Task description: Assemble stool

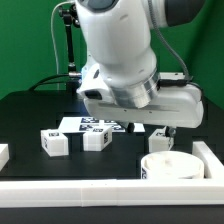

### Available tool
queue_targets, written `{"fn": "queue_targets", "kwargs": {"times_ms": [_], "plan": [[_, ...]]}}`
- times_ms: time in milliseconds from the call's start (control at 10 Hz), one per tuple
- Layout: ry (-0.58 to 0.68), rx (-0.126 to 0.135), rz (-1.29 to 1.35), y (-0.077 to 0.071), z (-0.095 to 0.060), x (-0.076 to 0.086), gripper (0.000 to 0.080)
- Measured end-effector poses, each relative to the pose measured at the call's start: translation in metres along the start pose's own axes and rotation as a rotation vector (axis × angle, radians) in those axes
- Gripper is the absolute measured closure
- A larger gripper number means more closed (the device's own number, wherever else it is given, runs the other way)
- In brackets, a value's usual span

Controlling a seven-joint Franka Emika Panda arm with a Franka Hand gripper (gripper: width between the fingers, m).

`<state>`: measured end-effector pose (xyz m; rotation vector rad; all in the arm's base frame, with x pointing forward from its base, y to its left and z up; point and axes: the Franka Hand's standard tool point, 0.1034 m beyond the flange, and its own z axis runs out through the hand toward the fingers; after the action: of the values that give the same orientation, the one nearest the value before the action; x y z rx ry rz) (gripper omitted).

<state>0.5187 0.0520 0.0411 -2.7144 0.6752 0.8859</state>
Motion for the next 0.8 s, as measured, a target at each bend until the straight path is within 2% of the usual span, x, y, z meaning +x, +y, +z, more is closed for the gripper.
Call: {"fn": "queue_targets", "kwargs": {"times_ms": [100, 200, 400, 600, 800], "plan": [[-0.040, -0.004, 0.003, 0.001, 0.001, 0.003, 0.0150], [-0.116, -0.022, -0.002, 0.001, 0.007, -0.003, 0.0150], [-0.234, -0.035, -0.014, -0.002, 0.021, -0.011, 0.0150], [-0.367, -0.052, -0.012, 0.002, 0.027, -0.012, 0.0150], [-0.395, -0.056, -0.012, 0.003, 0.032, -0.009, 0.0150]]}}
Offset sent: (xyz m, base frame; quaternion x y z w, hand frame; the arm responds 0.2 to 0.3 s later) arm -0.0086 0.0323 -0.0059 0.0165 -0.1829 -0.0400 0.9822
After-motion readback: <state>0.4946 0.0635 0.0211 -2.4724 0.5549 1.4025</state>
